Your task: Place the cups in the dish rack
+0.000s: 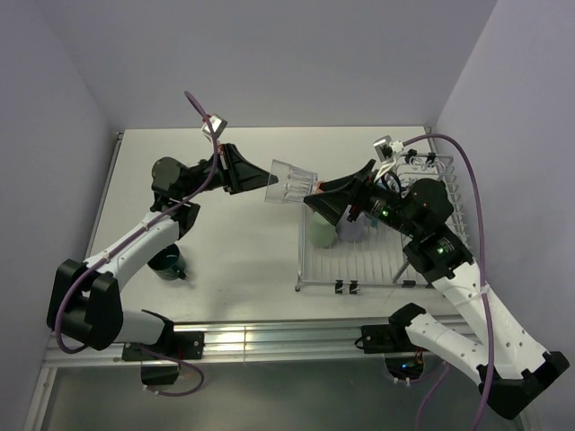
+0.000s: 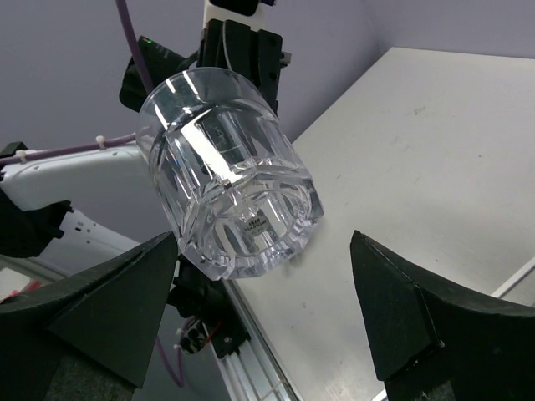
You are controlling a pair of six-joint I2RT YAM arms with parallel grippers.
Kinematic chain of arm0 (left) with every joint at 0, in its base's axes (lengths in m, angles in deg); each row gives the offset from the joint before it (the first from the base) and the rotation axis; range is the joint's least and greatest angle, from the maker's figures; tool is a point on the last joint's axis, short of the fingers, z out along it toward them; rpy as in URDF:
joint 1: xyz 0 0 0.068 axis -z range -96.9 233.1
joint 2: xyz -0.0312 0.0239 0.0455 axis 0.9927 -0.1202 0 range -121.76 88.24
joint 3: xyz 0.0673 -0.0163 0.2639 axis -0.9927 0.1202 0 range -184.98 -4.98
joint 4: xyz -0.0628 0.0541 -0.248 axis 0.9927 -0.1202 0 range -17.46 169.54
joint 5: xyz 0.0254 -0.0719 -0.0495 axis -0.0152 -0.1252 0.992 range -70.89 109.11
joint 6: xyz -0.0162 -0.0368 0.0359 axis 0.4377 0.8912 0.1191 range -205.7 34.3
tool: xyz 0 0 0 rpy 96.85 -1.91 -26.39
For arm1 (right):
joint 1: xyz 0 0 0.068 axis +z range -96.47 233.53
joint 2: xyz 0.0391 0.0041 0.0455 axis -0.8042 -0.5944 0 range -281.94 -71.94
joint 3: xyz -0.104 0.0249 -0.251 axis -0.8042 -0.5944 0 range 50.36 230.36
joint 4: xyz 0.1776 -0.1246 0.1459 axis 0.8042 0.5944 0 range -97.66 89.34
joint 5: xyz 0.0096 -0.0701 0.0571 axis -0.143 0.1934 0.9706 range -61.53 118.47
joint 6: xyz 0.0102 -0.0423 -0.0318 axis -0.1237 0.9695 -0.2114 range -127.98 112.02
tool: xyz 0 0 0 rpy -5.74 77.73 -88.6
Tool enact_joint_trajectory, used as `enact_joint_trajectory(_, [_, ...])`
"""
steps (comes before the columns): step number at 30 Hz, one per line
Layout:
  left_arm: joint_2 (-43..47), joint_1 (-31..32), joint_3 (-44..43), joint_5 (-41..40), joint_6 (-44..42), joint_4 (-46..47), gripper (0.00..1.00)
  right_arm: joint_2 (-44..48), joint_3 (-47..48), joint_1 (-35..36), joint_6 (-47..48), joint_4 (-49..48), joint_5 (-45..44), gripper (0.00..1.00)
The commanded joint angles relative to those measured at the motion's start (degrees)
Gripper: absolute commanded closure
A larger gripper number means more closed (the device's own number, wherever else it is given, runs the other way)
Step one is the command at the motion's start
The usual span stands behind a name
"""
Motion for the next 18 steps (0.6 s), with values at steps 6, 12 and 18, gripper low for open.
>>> enact_joint_trajectory(6, [-0.25,0.14,0.83,1.14,3.45,9.57,1.00,-1.90,-1.25,-0.25,-3.85,-9.52,4.77,0.09])
enact_joint_trajectory(12, [-1.21,0.40,1.62,1.32,5.12,12.48,1.00,-3.31,-1.43,-0.16,-5.52,-11.28,5.91,0.14])
enact_joint_trajectory(18, [-1.92,1.19,1.35,0.88,4.77,12.48,1.00,-4.10,-1.43,0.10,-6.13,-11.46,6.44,0.20])
